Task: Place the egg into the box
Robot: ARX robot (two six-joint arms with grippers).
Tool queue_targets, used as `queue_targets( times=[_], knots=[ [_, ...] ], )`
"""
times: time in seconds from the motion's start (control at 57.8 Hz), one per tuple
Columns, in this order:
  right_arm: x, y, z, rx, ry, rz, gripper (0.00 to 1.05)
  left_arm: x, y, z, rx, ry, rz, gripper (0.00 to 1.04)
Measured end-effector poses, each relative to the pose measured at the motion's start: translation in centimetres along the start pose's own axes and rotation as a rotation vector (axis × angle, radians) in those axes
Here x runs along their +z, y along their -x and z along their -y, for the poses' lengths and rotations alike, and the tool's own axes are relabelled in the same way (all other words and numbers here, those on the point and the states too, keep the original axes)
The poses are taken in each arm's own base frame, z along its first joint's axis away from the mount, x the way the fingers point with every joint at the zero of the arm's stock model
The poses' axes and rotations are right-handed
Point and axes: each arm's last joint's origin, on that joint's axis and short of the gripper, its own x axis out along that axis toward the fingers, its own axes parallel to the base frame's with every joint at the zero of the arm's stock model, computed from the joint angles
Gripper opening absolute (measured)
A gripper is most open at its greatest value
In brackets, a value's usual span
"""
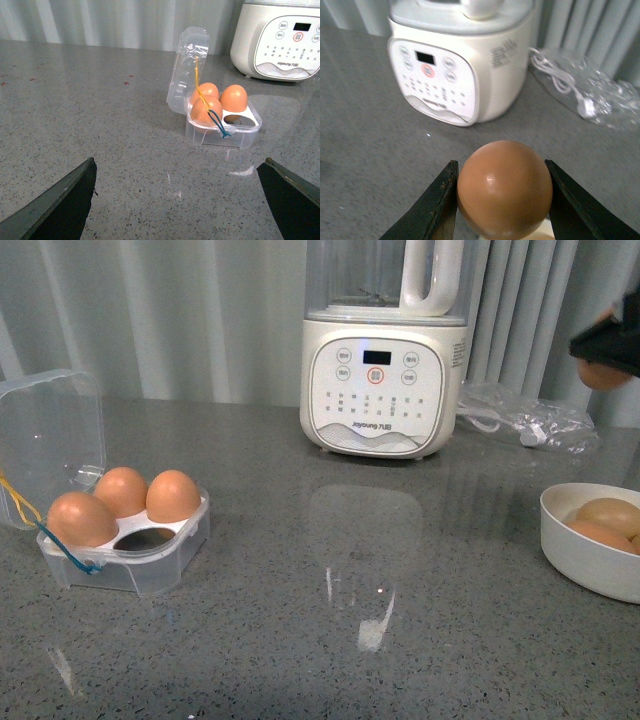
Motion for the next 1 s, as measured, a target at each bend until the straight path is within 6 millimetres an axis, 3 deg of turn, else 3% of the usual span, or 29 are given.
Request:
queue_targets(
  times=[0.087, 0.225, 0.277, 0.433, 0.623, 1.004],
  knots=[
    [1.7, -2.0, -2.4, 0.107, 0.01, 0.024, 0.43, 0.0, 0.0, 0.0, 0.0, 0.0, 0.0, 0.98],
    [2.3, -4.6, -7.9, 0.316, 0.026, -0.006, 0.43, 0.0, 0.0, 0.0, 0.0, 0.0, 0.0, 0.98],
    [2.5, -5.1, -9.9, 0.381, 0.037, -0.017, 0.43, 0.0, 0.0, 0.0, 0.0, 0.0, 0.0, 0.98],
    [2.6, -5.3, -13.5, 0.513, 0.047, -0.037, 0.43, 0.0, 0.0, 0.0, 0.0, 0.0, 0.0, 0.98],
    [1.9, -5.2, -16.4, 0.615, 0.06, -0.076, 0.43, 0.0, 0.0, 0.0, 0.0, 0.0, 0.0, 0.98],
    [-0.2, -6.4, -19.5, 0.698, 0.097, -0.162, 0.43, 0.0, 0.0, 0.0, 0.0, 0.0, 0.0, 0.98]
  ],
)
